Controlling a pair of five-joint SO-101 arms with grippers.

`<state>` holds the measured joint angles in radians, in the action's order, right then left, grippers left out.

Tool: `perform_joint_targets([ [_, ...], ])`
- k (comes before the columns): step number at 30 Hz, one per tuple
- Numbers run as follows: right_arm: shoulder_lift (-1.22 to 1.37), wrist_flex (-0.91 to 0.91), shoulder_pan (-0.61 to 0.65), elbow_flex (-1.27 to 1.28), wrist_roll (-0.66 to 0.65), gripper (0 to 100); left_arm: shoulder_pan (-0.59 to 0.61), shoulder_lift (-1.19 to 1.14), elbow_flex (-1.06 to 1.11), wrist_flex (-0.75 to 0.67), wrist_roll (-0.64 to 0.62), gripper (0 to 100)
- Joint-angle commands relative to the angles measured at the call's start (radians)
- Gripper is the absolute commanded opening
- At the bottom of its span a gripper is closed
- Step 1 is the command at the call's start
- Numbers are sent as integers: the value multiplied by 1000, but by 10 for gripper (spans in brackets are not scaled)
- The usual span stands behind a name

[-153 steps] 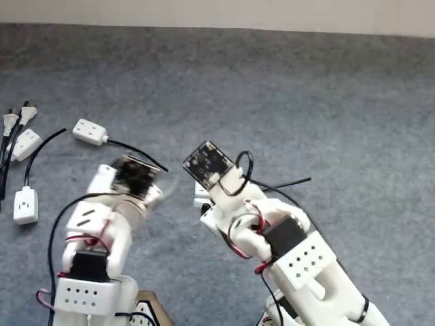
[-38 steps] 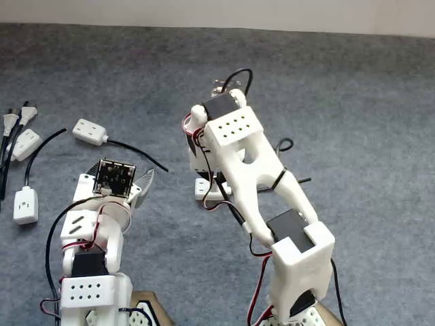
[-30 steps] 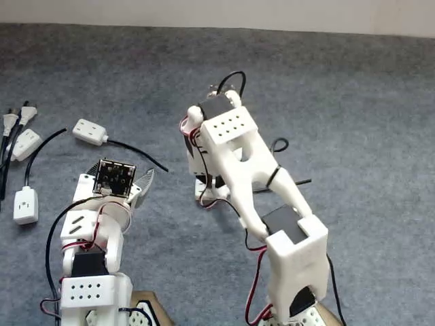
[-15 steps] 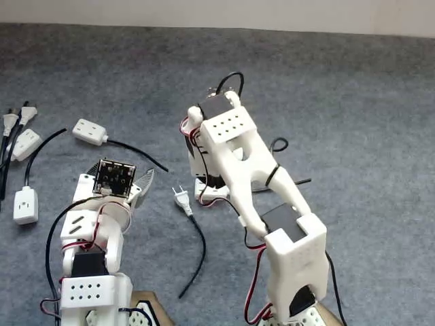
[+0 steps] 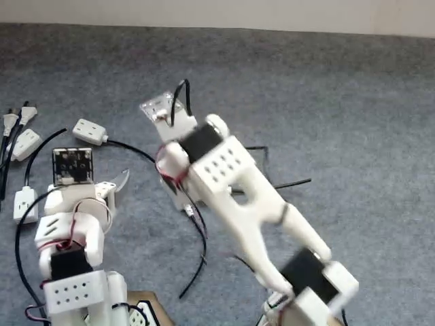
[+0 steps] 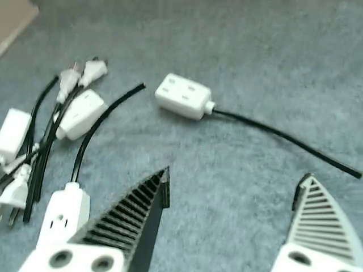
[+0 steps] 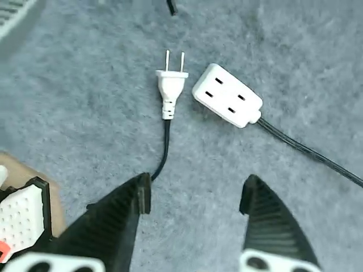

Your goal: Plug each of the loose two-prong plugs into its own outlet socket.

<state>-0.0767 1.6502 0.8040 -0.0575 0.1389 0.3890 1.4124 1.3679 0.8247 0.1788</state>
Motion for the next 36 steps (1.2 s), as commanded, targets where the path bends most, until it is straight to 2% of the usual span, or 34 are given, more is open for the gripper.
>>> perform_joint_targets([
  [1, -156, -170, 47, 275, -17, 225, 41, -177, -131, 11, -18, 341],
  [6, -259, -338, 147, 458, -114, 132, 48, -486, -255, 11, -14, 341],
  [10, -243, -429, 168, 506, -193, 129, 42, -624, -308, 11, 41, 341],
  [16, -107, -584, 94, 536, -236, 130, 41, -641, -320, 15, 55, 341],
  [22, 2, -665, 71, 529, -80, 130, 91, -641, -367, 17, 35, 341],
  [26, 13, -719, 77, 529, -69, 130, 176, -641, -461, 20, -5, 341],
  [29, 16, -760, 77, 536, -71, 130, 213, -641, -529, 72, -3, 341],
  [36, 62, -796, 59, 539, -109, 130, 213, -641, -634, 189, -2, 341],
])
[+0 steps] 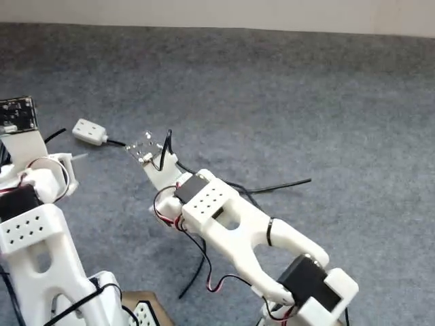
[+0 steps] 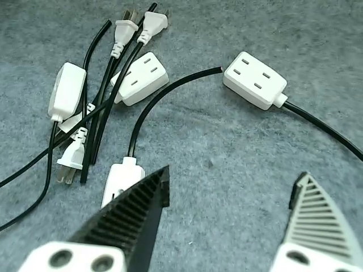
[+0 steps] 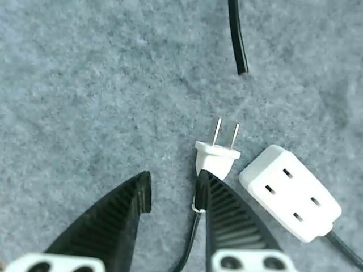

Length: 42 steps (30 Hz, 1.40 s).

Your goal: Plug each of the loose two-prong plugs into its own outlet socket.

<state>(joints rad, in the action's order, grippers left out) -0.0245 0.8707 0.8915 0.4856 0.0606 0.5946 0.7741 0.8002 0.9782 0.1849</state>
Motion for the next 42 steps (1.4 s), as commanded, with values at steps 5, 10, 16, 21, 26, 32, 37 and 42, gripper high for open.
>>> perform_joint_targets([
  [5, 70, -16, -45, -10, -35, 130, 10, -2, -119, 66, -8, 341],
  [10, 76, -18, -67, -13, -34, 130, 5, -2, -124, 83, -8, 341],
  [16, 76, -58, -133, -13, -34, 130, 4, -1, -124, 84, -8, 341],
  [21, 77, -76, -116, -12, -34, 130, 4, -1, -122, 84, -8, 341],
  [26, 77, -104, -73, -2, 9, 130, 4, -1, -122, 84, -9, 341],
  [32, 77, -105, -36, 48, 66, 130, 8, -1, -122, 84, -9, 341],
  [37, 76, -104, -39, 74, 66, 130, 8, -1, -119, 84, -9, 341],
  [42, 77, -105, -56, 84, 64, 128, 12, -1, -117, 84, -9, 341],
])
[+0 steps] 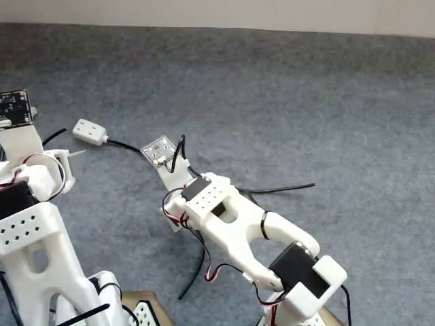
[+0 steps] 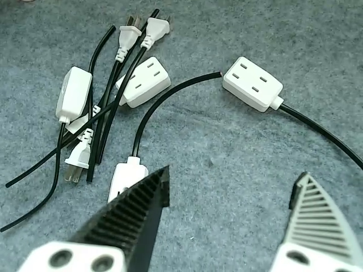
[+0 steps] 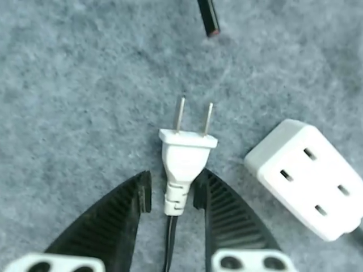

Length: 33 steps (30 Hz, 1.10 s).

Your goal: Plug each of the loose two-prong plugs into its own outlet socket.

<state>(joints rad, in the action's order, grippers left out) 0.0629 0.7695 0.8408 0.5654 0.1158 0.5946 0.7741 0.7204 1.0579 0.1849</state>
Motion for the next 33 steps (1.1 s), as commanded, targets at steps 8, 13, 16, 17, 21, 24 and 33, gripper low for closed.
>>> perform_joint_targets([
  [8, -13, 21, -42, 82, -38, 102, 5, -1, -33, 6, -9, 341],
  [13, -13, 194, -56, -5, -117, 15, -8, -2, -1, -2, -8, 341],
  [16, -13, 226, -84, -58, -117, 9, -39, -2, 18, -2, -8, 341],
  [17, -13, 225, -85, -61, -117, 8, -48, -2, 21, -2, -8, 341],
  [21, -18, 226, -28, -58, -160, 22, -59, -2, 22, 2, -8, 341],
  [24, -21, 271, 24, -27, -282, 9, -54, -2, 22, 2, -6, 341],
  [33, -22, 282, -110, 96, -672, 8, -41, -8, 24, 2, 57, 341],
])
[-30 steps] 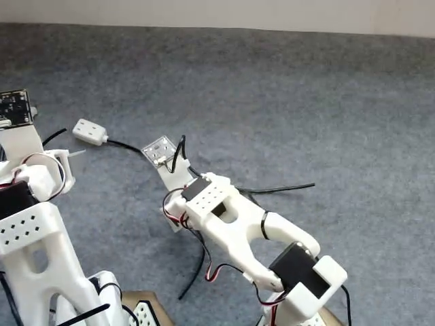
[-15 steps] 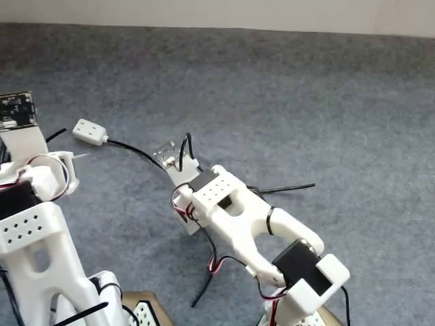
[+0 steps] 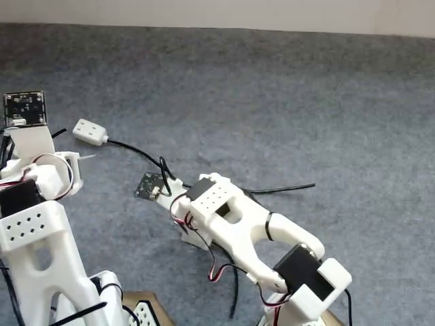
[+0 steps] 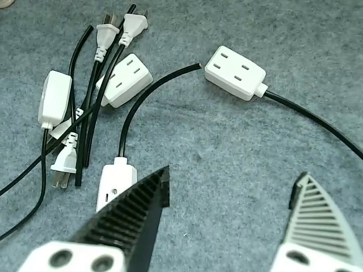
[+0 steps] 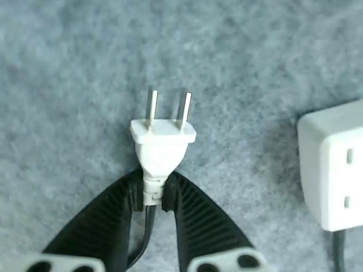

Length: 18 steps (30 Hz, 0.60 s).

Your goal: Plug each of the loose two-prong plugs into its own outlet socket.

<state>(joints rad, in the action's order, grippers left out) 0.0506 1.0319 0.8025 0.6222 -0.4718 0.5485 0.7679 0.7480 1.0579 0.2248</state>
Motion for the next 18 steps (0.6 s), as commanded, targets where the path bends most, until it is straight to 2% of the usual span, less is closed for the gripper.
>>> perform_joint_targets([
  [1, -12, 13, -102, 35, -81, 8, 5, -2, -4, 3, 17, 341],
  [8, -177, 4, -288, -21, 75, 7, 1, -2, -4, 5, 18, 341],
  [11, -262, 19, -360, -19, 74, 7, 1, 2, -4, 12, 18, 341],
  [13, -302, 39, -384, -12, 17, 7, -13, 4, -10, 38, 18, 341],
  [15, -334, 42, -395, -5, -12, 7, -58, 4, -5, 69, 48, 341],
  [18, -409, -13, -389, 41, 21, 7, -150, -2, 12, 130, 100, 341],
])
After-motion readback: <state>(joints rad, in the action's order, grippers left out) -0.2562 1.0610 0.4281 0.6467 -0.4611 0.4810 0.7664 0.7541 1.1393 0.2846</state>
